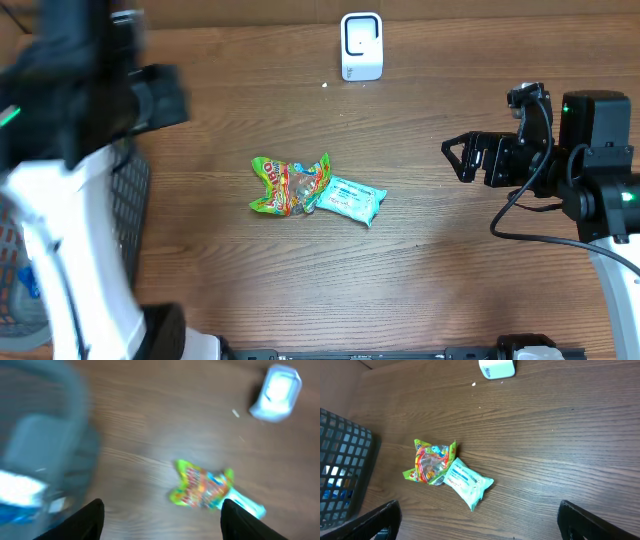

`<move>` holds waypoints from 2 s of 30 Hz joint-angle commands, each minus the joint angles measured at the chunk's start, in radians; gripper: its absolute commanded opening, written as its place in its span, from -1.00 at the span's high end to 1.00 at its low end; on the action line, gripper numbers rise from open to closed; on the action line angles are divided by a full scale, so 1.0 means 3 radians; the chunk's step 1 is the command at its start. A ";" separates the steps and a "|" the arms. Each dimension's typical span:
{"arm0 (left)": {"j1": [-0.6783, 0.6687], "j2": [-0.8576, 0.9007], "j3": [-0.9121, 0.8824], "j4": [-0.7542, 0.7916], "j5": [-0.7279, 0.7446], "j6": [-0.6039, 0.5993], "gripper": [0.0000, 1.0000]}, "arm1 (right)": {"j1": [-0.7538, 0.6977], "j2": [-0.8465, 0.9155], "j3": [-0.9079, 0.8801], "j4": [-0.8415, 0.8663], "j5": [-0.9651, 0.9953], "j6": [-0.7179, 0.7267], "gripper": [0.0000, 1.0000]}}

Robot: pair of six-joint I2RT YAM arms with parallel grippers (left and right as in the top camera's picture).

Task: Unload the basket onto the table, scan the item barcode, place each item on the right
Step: 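Carry the candy bag out and drop it beside the wipes pack, then reach into the basket and grasp the white tube with left gripper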

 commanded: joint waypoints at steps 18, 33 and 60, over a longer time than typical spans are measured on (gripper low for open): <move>0.3082 -0.0455 -0.2453 0.1211 0.0926 -0.0056 -0.77 | 0.0014 -0.0008 0.0053 0.0013 -0.0031 0.0008 -1.00; 0.2855 -0.0402 -0.3955 0.2819 0.0790 -0.0285 -0.74 | 0.0014 -0.0008 0.0053 0.0013 -0.0031 0.0008 -1.00; 0.2455 0.0635 -0.4009 0.2959 0.0064 -0.0779 0.89 | 0.0014 -0.0008 0.0053 0.0013 -0.0031 0.0008 -1.00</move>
